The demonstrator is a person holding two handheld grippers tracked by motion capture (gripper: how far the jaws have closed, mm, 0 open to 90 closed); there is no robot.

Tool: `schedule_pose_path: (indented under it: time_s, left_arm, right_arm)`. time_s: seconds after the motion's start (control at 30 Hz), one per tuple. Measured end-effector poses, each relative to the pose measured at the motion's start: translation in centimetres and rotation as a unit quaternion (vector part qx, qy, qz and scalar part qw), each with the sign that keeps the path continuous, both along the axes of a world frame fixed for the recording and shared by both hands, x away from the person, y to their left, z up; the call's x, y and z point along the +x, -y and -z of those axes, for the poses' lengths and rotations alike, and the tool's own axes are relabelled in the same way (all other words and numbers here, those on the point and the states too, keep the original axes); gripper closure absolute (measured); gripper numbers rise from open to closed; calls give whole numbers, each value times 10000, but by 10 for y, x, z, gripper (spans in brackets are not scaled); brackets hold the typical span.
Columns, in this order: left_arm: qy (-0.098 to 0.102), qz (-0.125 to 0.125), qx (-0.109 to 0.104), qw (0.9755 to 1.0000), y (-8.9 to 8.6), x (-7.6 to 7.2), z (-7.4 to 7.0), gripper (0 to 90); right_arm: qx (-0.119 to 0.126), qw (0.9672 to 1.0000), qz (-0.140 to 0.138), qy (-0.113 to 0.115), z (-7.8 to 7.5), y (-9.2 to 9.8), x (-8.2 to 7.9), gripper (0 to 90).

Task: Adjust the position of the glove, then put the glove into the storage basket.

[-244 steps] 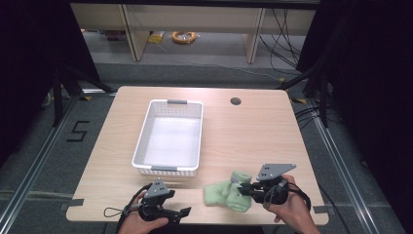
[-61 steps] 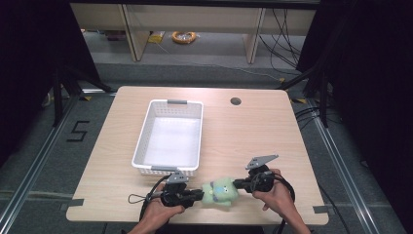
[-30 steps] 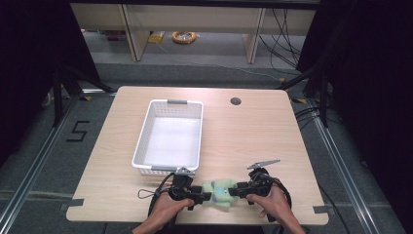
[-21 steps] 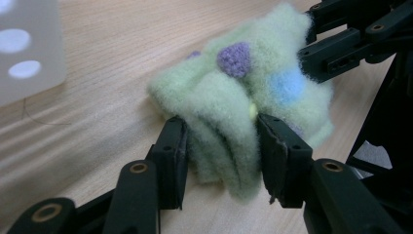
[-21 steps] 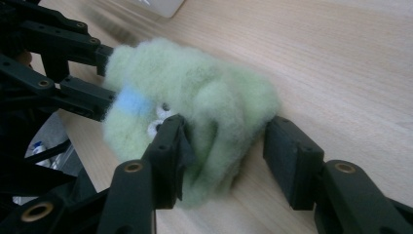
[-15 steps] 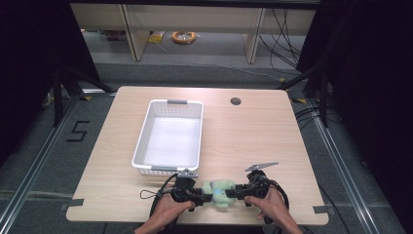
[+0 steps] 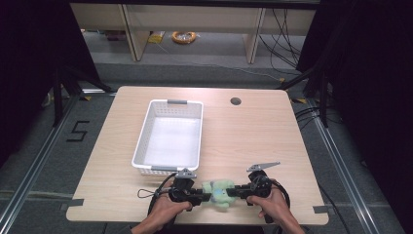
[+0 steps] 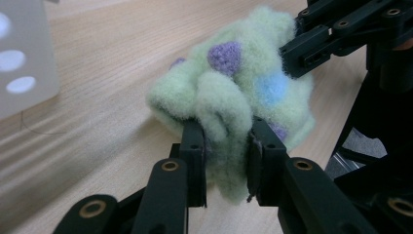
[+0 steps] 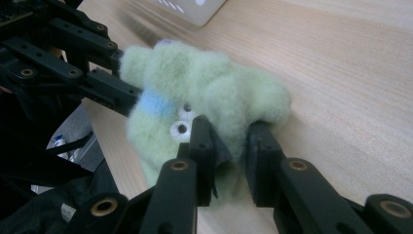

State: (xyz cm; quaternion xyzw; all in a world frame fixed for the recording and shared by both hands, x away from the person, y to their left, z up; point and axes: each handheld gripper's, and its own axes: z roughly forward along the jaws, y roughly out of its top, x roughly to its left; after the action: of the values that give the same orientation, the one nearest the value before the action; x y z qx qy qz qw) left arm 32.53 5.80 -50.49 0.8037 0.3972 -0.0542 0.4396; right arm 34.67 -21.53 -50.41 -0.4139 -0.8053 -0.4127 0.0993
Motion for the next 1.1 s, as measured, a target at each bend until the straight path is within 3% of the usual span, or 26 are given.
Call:
schedule_pose_path:
  time_s: [0.13,0.2,0.23,0.27,0.3,0.4,0.5,0.53,0.57,0.6,0.73,0.77,0.9,0.93,1.1]
  left_arm:
    - [23,5,-1,10000,-2,-2,-3,721]
    - [1,30,-47,10000,-3,-3,-4,721]
    - [12,81,-55,10000,-4,-5,-5,721]
    - [12,81,-55,10000,-4,-5,-5,721]
    - [38,44,-47,10000,-4,-7,-7,721]
    - [63,116,-112,9998,-4,-8,-10,721]
    - [123,129,-52,9998,-6,-9,-16,720]
    - [137,175,-149,9996,-7,-9,-17,720]
    - [133,158,-163,9997,-8,-10,-18,720]
    - [189,125,-168,9996,-8,-11,-19,720]
    - [269,101,-223,9993,-11,-15,-25,720]
    - [296,147,-280,9991,-15,-15,-30,720]
    - [388,131,-382,9984,-21,-15,-41,720]
    - [417,126,-381,9983,-23,-15,-44,720]
    - [504,80,-387,9979,-31,-13,-59,719]
  right_arm:
    - [-4,10000,4,-20,-4,-1,-3,779]
    - [34,9999,-109,92,-5,-1,-3,784]
    - [66,9999,-74,-79,-8,-2,-7,786]
    - [66,9999,-74,-79,-8,-2,-7,786]
    - [-6,9998,-117,157,-9,0,-6,788]
    - [78,9999,-99,56,-12,-1,-8,790]
    - [32,9995,-152,280,-19,-1,-8,791]
    - [32,9995,-152,280,-19,-1,-8,791]
    - [51,9998,-102,144,-23,-2,-11,790]
    - [64,9991,-186,380,-26,-1,-10,791]
    - [72,9991,-187,360,-33,-5,-14,791]
    - [56,9986,-197,479,-37,-6,-14,791]
    - [137,9979,-245,592,-49,-10,-14,792]
    - [103,9981,-228,559,-53,-11,-15,791]
    - [131,9961,-305,812,-70,-19,-10,791]
